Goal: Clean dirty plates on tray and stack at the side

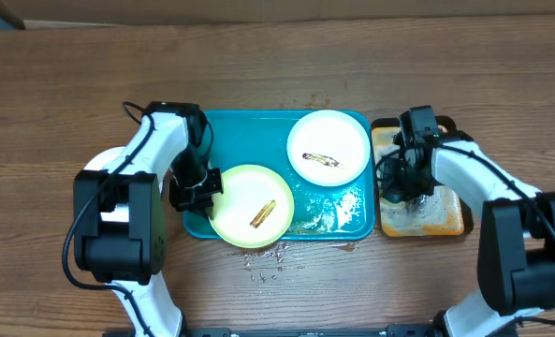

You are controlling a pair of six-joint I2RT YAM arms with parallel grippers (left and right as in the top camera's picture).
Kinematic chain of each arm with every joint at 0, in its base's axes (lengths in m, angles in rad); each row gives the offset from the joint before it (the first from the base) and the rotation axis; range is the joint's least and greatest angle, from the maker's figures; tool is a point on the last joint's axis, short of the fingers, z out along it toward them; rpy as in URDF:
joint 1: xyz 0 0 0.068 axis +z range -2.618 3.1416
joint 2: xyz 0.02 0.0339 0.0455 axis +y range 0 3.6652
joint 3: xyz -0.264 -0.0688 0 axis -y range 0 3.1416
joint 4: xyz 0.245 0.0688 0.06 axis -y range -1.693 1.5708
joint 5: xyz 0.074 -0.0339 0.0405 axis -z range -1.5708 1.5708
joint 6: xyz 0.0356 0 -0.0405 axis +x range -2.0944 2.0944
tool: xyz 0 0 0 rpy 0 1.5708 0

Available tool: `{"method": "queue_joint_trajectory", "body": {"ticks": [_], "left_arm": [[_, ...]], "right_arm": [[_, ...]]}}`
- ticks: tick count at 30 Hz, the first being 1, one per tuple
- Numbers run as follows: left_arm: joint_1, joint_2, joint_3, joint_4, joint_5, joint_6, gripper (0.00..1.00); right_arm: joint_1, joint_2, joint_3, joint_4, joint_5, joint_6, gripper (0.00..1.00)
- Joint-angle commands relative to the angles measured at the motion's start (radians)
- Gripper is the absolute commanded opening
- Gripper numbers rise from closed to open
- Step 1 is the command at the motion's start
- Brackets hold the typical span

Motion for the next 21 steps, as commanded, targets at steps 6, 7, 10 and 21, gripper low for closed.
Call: {"method": "queue_joint_trajectory", "body": {"ticks": [6, 7, 10, 21], "left_arm": [[-0.016, -0.021, -0.013, 0.004, 0.001, -0.025, 0.04], [-0.016, -0.021, -0.013, 0.005, 0.001, -0.025, 0.04], [-0.017, -0.021, -0.013, 0.005, 0.001, -0.025, 0.04], [-0.017, -0.021, -0.013, 0.03, 0.007, -0.024, 0.04]], "right_arm": [[-0.003, 0.048, 0.06, -0.107, 0.02, 0.021, 0.04], [-0.003, 0.047, 0.102, -0.149, 0.02, 0.021, 0.04], [-0.003, 0.035, 0.206, -0.244, 0.02, 0.022, 0.04], [0.085, -0.06, 0.381, -0.383, -0.298, -0.06, 0.04]]}}
